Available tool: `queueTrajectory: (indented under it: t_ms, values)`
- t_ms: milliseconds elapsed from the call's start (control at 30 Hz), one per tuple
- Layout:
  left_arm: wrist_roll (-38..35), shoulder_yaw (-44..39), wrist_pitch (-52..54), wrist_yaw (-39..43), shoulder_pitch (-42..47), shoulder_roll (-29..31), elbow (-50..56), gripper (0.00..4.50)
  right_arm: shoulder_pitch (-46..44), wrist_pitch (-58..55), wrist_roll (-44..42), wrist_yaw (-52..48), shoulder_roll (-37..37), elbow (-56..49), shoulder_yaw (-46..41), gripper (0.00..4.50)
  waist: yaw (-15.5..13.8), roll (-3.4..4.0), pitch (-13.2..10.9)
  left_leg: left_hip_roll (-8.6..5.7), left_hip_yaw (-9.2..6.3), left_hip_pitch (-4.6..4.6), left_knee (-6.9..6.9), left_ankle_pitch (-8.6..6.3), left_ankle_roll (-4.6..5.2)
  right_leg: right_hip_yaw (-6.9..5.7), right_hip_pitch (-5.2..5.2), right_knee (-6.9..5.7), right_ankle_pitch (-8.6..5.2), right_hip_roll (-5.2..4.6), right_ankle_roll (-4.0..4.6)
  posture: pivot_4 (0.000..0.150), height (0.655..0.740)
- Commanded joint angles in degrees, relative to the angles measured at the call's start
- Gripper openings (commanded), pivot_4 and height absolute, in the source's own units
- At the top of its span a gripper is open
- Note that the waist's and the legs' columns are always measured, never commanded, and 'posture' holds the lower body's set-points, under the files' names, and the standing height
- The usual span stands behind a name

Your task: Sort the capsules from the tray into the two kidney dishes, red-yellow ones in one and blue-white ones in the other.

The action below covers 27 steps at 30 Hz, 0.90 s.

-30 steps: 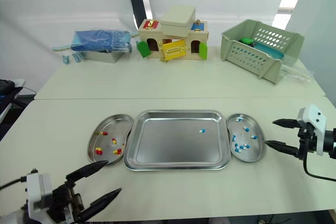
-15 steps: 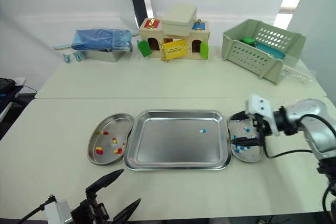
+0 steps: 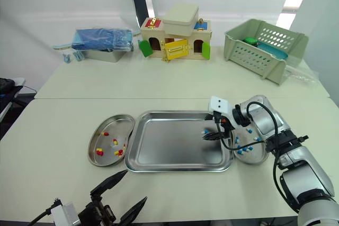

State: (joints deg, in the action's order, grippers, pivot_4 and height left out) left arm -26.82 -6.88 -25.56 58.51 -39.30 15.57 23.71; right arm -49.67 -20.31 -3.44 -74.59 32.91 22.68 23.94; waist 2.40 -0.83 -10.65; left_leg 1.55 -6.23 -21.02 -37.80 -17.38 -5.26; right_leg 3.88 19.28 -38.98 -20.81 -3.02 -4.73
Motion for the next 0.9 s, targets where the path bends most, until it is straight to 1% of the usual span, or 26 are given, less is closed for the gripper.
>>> queueTrajectory:
  t_ms: [33, 200, 300, 333, 500, 733, 800, 900]
  values:
    - [0.02, 0.71, -1.24, -1.45, -0.46, 0.78, 1.61, 4.46, -1.64, 2.92, 2.55, 1.17, -1.36, 1.15, 0.55, 4.50, 0.17, 0.01, -0.01, 0.00, 0.00, 0.00, 0.00, 0.00, 0.00, 0.01, 0.01, -0.01, 0.00, 0.00, 0.00, 0.150, 0.7400]
    - [-0.01, 1.21, -1.68, -2.46, -0.45, 1.86, 1.74, 4.46, -0.25, 4.85, 5.71, 1.75, -2.30, 2.49, 1.71, 4.50, 0.48, 0.03, -0.02, 0.00, 0.00, 0.00, 0.01, 0.00, 0.00, 0.01, 0.02, -0.01, 0.00, 0.00, 0.00, 0.150, 0.7400]
    - [-0.03, 1.43, -1.70, -2.92, -0.67, 2.50, 1.92, 4.50, 0.59, 5.67, 7.53, 1.83, -1.71, 2.76, 2.32, 3.90, 0.48, 0.03, -0.01, 0.00, 0.00, 0.00, 0.01, 0.00, 0.00, 0.01, 0.02, -0.01, 0.00, 0.00, 0.00, 0.150, 0.7400]
    - [-0.01, 1.54, -1.80, -3.10, -0.74, 2.74, 1.93, 4.50, 0.81, 5.42, 7.54, 1.58, -1.73, 2.51, 2.10, 3.50, 0.48, 0.03, -0.01, 0.00, 0.00, 0.00, 0.01, 0.00, 0.00, 0.01, 0.02, -0.01, 0.00, 0.00, 0.00, 0.150, 0.7400]
    - [-0.08, 1.97, -2.35, -3.54, -1.07, 3.78, 1.84, 4.50, 1.35, 4.55, 7.40, 0.92, -1.72, 1.41, 1.65, 1.89, 0.53, 0.03, -0.01, 0.00, 0.00, 0.01, 0.01, 0.00, 0.00, 0.01, 0.00, -0.01, 0.00, 0.00, 0.00, 0.150, 0.7400]
    - [-1.04, 1.91, -2.29, -3.92, -0.93, 4.81, 1.32, 4.50, 2.06, 4.37, 6.76, 0.70, -2.00, 0.03, 0.77, 0.10, 0.54, 0.03, -0.01, 0.00, 0.00, 0.02, 0.01, 0.00, 0.00, 0.01, -0.01, -0.01, 0.00, 0.00, 0.00, 0.150, 0.7400]
    - [-1.72, 1.65, -1.94, -4.04, -0.89, 5.19, 1.26, 4.50, 2.63, 3.91, 5.26, 0.35, -1.65, -1.88, -0.63, 0.02, 0.51, 0.03, -0.01, 0.00, 0.00, 0.02, 0.01, 0.00, 0.00, 0.01, -0.01, -0.01, 0.00, 0.00, 0.00, 0.150, 0.7400]
    - [-2.53, 1.75, -2.41, -2.39, -0.97, 6.61, 1.24, 4.50, 5.01, 0.36, 1.12, -1.92, 0.69, -8.54, -4.20, 0.02, 0.37, 0.04, -0.02, 0.00, -0.03, -0.01, 0.03, 0.00, 0.00, -0.01, 0.00, 0.00, 0.00, 0.00, 0.00, 0.150, 0.7400]
